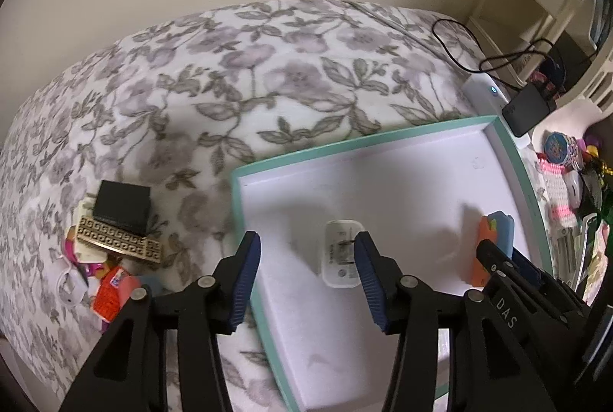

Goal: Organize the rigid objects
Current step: 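Open right gripper releasing case in tray while left gripper releases charger, then move both tools back from the tray to the pile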

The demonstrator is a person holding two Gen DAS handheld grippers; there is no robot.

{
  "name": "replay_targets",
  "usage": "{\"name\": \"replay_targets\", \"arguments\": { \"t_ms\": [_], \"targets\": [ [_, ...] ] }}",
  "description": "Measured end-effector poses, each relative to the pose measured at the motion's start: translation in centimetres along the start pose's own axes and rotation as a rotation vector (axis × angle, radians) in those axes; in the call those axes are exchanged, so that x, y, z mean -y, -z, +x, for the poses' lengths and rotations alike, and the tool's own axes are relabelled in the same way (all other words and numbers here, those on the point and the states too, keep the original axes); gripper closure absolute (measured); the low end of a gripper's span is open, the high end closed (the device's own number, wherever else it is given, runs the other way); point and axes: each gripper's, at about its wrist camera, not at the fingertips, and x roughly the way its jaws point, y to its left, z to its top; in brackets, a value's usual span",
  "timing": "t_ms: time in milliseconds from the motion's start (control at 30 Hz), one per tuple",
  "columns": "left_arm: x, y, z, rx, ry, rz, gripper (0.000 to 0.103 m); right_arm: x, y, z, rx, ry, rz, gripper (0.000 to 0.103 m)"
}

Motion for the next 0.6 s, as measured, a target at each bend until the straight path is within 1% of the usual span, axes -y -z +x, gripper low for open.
{"name": "replay_targets", "arguments": {
  "t_ms": [67,100,133,167,233,333,400,467,533,600],
  "targets": [
    [-0.6,0.1,-0.4,0.007,-0.008,-0.011,0.040,-0.1,0.2,-0.2,0.003,-0.002,-0.005,0.050],
    [-0.9,0.2,-0.7,0.014,-0.014,-0.016,0.040,-0.1,0.2,-0.3,0.007,-0.006,-0.009,0.047],
    [-1.2,0.3,-1.0,0.022,-0.015,-0.022,0.040,-0.1,0.3,-0.5,0.010,-0.010,-0.009,0.040],
    [-1.6,0.4,-1.3,0.028,-0.013,-0.030,0.040,-0.1,0.4,-0.7,0.015,-0.015,-0.008,0.035],
    [-2.2,0.6,-1.7,0.035,-0.008,-0.050,0.040,-0.1,0.5,-1.0,0.016,-0.025,-0.007,0.034],
    [-3.3,1.0,-2.5,0.047,-0.032,-0.080,0.040,-0.2,0.8,-1.3,0.017,-0.035,-0.008,0.026],
    [-3.8,1.3,-2.8,0.048,-0.042,-0.089,0.040,-0.3,1.0,-1.6,0.020,-0.036,-0.015,0.025],
    [-4.3,1.7,-3.0,0.053,-0.041,-0.096,0.040,-0.4,1.3,-1.9,0.025,-0.032,-0.021,0.020],
    [-4.8,2.0,-3.5,0.074,-0.044,-0.102,0.034,-0.4,1.5,-2.2,0.029,-0.044,-0.021,0.016],
    [-5.4,2.3,-4.0,0.094,-0.049,-0.117,0.019,-0.5,1.7,-2.4,0.030,-0.051,-0.020,0.014]
  ]
}}
